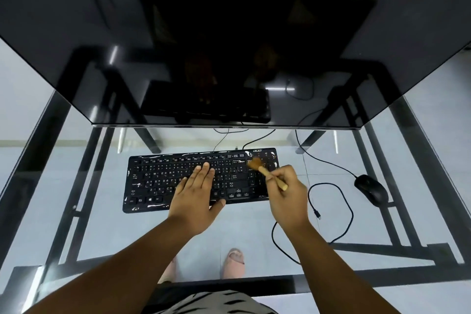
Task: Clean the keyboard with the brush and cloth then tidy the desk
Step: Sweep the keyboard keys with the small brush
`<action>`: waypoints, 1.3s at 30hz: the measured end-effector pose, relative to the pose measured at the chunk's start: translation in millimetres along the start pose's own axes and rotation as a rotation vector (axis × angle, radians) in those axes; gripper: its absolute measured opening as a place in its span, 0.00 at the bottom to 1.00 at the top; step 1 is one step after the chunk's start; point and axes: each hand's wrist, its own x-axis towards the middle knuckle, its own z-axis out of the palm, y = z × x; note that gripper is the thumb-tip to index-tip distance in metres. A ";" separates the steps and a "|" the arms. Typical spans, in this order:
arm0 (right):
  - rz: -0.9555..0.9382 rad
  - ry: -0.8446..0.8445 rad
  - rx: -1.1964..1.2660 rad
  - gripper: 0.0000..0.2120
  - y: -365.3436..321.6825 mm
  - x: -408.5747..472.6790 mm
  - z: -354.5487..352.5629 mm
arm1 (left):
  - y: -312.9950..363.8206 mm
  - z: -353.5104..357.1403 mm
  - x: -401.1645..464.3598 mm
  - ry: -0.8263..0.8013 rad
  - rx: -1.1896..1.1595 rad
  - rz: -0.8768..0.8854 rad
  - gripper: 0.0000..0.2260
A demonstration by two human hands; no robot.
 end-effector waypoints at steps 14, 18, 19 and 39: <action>-0.027 -0.012 0.003 0.05 8.7 -6.6 -7.2 | 4.0 -0.8 -8.0 0.041 -0.030 -0.074 0.36; 0.014 0.133 -0.075 0.03 -1.3 -8.9 -1.6 | -17.2 -6.7 -18.3 0.081 -0.051 -0.100 0.36; 0.017 0.164 -0.025 0.03 -6.3 -9.8 2.0 | -24.3 -8.9 -21.4 0.091 -0.054 -0.112 0.36; -0.267 -0.334 0.056 0.07 -122.9 -79.9 182.8 | -188.2 -29.3 -70.4 -0.125 -0.067 -0.170 0.55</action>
